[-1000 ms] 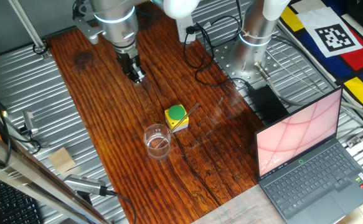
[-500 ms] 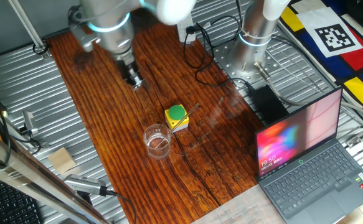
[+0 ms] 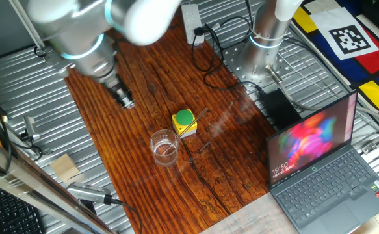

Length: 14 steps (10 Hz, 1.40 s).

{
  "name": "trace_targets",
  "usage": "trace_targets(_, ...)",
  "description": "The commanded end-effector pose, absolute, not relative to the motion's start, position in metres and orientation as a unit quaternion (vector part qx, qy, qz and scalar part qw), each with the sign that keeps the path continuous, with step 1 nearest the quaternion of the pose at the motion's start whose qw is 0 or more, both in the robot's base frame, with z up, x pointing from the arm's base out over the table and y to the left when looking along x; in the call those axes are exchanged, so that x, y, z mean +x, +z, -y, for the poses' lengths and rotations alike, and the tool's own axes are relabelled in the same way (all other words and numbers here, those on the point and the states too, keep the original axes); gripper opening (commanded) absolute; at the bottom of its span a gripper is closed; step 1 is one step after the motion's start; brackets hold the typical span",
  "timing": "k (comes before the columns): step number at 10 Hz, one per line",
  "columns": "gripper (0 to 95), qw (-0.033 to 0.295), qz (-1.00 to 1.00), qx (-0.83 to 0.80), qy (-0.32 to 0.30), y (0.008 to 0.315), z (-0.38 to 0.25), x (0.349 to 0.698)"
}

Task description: Stir the beaker with a glass rod

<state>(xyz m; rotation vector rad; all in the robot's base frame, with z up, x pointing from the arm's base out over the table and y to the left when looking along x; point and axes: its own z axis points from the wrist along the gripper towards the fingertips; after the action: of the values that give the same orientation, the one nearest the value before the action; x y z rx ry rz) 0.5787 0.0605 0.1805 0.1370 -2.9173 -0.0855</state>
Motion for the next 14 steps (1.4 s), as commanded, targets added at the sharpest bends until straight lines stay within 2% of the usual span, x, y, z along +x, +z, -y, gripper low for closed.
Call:
trace_targets(1, 0.0, 0.12, 0.992, 0.039, -0.028, 0.183, -0.065, 0.587)
trace_targets(9, 0.0, 0.125, 0.992, 0.006, -0.026, 0.175, -0.095, 0.581)
trace_targets(11, 0.0, 0.129, 0.991, 0.003, -0.032, 0.181, -0.097, 0.579)
trace_targets(14, 0.0, 0.112, 0.993, 0.005, -0.023, 0.182, -0.097, 0.578)
